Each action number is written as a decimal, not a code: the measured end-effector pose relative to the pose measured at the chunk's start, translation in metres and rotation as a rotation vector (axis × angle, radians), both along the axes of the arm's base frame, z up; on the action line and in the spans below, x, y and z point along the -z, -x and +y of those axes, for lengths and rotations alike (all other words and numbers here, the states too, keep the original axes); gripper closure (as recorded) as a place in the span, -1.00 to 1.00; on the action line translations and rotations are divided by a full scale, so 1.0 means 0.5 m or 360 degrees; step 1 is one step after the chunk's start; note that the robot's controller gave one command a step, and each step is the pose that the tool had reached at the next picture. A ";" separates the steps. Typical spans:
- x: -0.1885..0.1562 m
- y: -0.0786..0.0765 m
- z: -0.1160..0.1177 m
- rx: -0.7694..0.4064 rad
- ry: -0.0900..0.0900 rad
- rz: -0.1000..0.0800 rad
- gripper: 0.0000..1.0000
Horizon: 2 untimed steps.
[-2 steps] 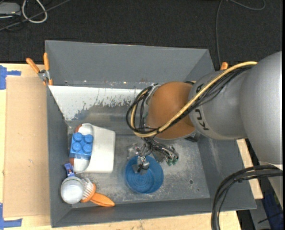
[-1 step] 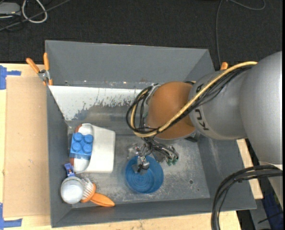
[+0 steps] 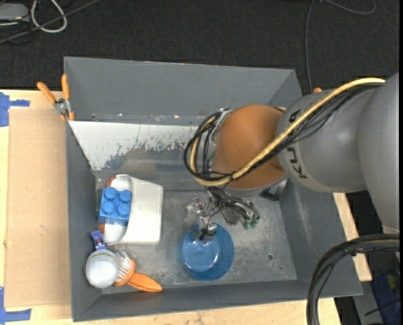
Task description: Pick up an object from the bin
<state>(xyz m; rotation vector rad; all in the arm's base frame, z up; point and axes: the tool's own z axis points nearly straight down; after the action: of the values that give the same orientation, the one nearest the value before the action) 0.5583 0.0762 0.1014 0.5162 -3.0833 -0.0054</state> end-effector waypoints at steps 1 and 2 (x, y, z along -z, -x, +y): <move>-0.141 -0.004 0.006 0.0005 -0.0002 -0.0010 1.00; -0.184 -0.006 0.003 0.0005 -0.0003 -0.0009 1.00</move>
Offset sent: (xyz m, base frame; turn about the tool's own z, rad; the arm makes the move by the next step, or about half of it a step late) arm 0.0070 -0.0092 0.1353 -0.0138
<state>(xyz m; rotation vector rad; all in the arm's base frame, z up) 0.5616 0.0779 0.1935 0.5123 -3.0898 -0.0067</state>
